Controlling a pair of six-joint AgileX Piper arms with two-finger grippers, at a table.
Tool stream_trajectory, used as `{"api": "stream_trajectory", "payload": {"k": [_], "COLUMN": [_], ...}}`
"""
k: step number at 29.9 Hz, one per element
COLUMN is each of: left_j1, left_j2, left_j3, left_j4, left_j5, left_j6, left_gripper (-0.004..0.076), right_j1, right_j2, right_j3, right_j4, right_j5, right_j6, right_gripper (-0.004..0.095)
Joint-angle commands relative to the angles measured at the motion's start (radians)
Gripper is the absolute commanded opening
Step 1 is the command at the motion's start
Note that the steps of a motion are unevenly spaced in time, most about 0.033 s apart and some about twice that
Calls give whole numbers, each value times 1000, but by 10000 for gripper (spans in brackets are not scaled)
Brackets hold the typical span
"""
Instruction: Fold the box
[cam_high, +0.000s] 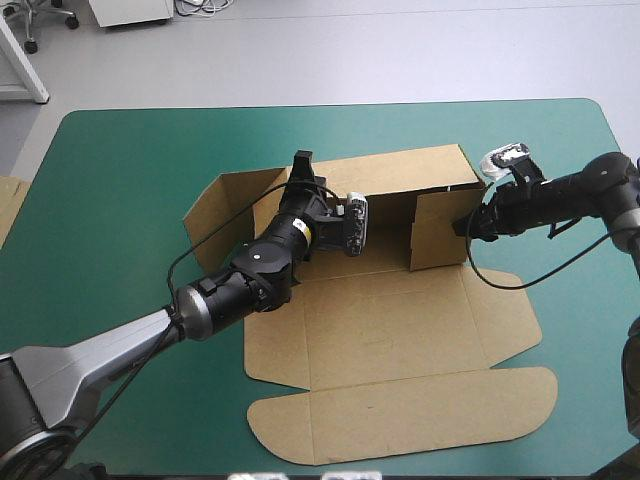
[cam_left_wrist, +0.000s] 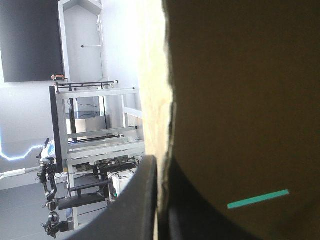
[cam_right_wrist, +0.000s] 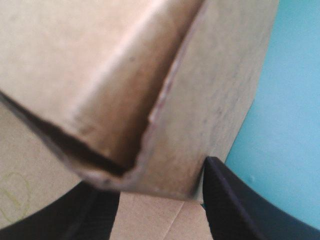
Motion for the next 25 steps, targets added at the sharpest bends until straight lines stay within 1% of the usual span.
{"api": "stream_trajectory", "payload": {"k": [1,3,5,7,9,13,17,19,21,25], "left_j1": [-7,-7,-7,-7,-7,-7,-7,-7,-7,-7], "left_j2": [-36,-36,-36,-36,-36,-36,-36,-36,-36,-36], "left_j3": [-24,-24,-24,-24,-24,-24,-24,-24,-24,-24], "left_j4": [19,19,19,19,19,19,19,19,19,19], "left_j5": [-23,-23,-23,-25,-25,-25,-25,-25,-25,-25], "left_j6": [-19,-32,-34,-35,-35,-36,-36,-36,-36,-36], "left_gripper": [-10,-10,-10,-10,-10,-10,-10,-10,-10,-10], "right_j1": [1,1,1,11,31,103,172,184,188,188], "right_j2": [-86,-108,-124,-136,-150,-170,-177,-180,-180,-180], "right_j3": [54,119,173,215,243,285,304,310,310,310], "right_j4": [119,183,241,282,284,289,285,285,277,277], "right_j5": [-95,-147,-176,-217,-278,-435,-580,-613,-616,-609], "right_j6": [-21,-75,-118,-152,-167,-190,-195,-193,-186,-181], "right_gripper": [462,462,462,462,456,455,419,408,385,292]}}
